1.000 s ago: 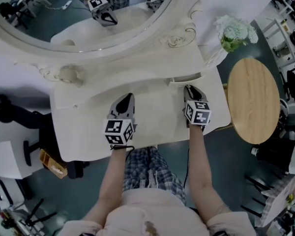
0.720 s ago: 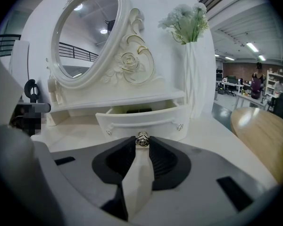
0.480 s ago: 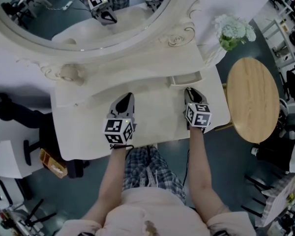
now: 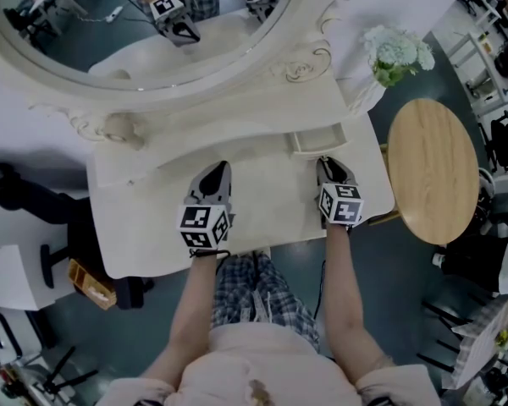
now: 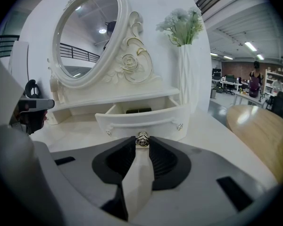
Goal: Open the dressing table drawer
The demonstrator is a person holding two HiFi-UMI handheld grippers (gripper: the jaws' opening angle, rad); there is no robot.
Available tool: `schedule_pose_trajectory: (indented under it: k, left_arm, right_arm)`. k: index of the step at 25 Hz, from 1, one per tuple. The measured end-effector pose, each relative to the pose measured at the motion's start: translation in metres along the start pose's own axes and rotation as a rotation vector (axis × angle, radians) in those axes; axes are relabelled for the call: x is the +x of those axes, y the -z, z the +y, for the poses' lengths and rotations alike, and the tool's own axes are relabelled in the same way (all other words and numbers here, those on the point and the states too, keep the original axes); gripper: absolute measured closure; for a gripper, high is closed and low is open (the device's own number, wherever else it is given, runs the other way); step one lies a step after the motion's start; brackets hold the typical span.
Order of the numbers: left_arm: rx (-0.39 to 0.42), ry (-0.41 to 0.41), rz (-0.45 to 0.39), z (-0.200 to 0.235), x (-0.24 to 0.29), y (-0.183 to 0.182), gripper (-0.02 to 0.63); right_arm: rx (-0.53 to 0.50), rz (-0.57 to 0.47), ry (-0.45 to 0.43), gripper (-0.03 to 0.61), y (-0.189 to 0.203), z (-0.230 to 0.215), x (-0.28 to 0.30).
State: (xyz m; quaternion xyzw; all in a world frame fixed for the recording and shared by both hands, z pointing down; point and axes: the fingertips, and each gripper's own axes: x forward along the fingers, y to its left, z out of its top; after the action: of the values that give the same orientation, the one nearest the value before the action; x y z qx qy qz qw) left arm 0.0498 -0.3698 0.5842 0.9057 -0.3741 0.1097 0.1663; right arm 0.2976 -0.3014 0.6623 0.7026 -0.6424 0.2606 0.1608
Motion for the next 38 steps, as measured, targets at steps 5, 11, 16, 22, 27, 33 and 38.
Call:
schedule_pose_trajectory:
  k: [5, 11, 16, 22, 27, 33, 38]
  left_arm:
    - [0.001, 0.001, 0.001, -0.001, -0.001, 0.001, 0.588]
    - [-0.002, -0.006, 0.003, 0.003, -0.005, 0.003, 0.588]
    - [-0.003, -0.007, 0.002, 0.006, -0.006, 0.003, 0.588]
    - [-0.003, -0.001, 0.002, 0.007, -0.006, 0.002, 0.588]
    - [-0.001, 0.003, -0.004, 0.007, -0.009, 0.000, 0.588]
    - [0.007, 0.001, -0.023, 0.008, -0.017, -0.012, 0.588]
    - [0.021, -0.017, -0.056, 0.013, -0.038, -0.031, 0.588]
  right_arm:
    - [0.006, 0.002, 0.002, 0.472, 0.004, 0.000, -0.001]
    - [0.009, 0.000, 0.004, 0.472, 0.003, 0.000, -0.002]
    - [0.017, -0.001, 0.005, 0.469, 0.004, -0.001, -0.001]
    - [0.056, -0.030, -0.002, 0.433, -0.001, 0.000, -0.003]
    - [0.078, -0.092, -0.024, 0.249, -0.011, 0.004, -0.015]
    - [0.089, -0.158, -0.045, 0.206, -0.022, 0.010, -0.037]
    - [0.065, -0.254, -0.072, 0.215, -0.055, 0.024, -0.069]
